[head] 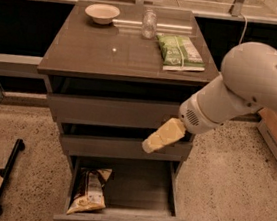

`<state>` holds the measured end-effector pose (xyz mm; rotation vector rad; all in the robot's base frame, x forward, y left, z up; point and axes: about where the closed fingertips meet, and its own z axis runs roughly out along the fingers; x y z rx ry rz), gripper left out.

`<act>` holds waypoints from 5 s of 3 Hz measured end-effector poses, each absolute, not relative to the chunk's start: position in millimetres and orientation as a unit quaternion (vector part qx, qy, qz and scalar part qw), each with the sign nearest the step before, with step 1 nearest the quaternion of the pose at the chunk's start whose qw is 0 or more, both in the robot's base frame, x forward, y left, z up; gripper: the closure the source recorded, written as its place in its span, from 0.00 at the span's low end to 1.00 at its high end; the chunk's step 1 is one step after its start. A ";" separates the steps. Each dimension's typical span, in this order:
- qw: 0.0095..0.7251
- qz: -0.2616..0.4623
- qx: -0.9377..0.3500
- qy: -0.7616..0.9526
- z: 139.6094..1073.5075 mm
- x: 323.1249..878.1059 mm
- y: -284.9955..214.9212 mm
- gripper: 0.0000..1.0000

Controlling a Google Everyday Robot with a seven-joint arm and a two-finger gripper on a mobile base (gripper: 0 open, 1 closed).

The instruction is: Pick brown chip bag from bottom drawer and place on counter

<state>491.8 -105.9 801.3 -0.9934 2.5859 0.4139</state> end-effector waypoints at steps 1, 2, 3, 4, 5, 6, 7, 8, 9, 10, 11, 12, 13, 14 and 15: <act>0.154 0.161 -0.344 0.912 759.4 501.6 -81.6 0.00; 0.145 0.180 -0.333 0.914 726.5 512.9 -64.9 0.00; 0.127 0.188 -0.314 0.922 686.7 524.5 -53.2 0.00; 0.124 0.190 -0.311 0.923 683.1 525.0 -51.8 0.00; 0.121 0.185 -0.306 0.926 680.3 524.6 -51.7 0.00; 0.110 0.194 -0.274 0.935 652.6 523.1 -50.6 0.00; 0.097 0.196 -0.247 0.944 615.2 527.0 -47.9 0.00; 0.072 0.195 -0.232 0.950 573.2 535.5 -41.5 0.00; 0.035 0.212 -0.218 0.952 519.6 536.2 -26.2 0.00; 0.035 0.212 -0.218 0.952 519.6 536.2 -26.2 0.00; 0.038 0.225 -0.184 0.956 501.2 538.7 -19.3 0.00; 0.036 0.259 -0.156 0.953 471.4 548.7 -0.1 0.00; 0.027 0.285 -0.128 0.950 433.0 562.1 13.4 0.00; 0.011 0.298 -0.106 0.948 395.1 573.6 24.0 0.00; -0.004 0.320 -0.083 0.944 358.5 584.3 31.6 0.00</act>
Offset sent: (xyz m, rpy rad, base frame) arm 0.0366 0.0597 -0.1164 0.0921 0.1187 -0.0339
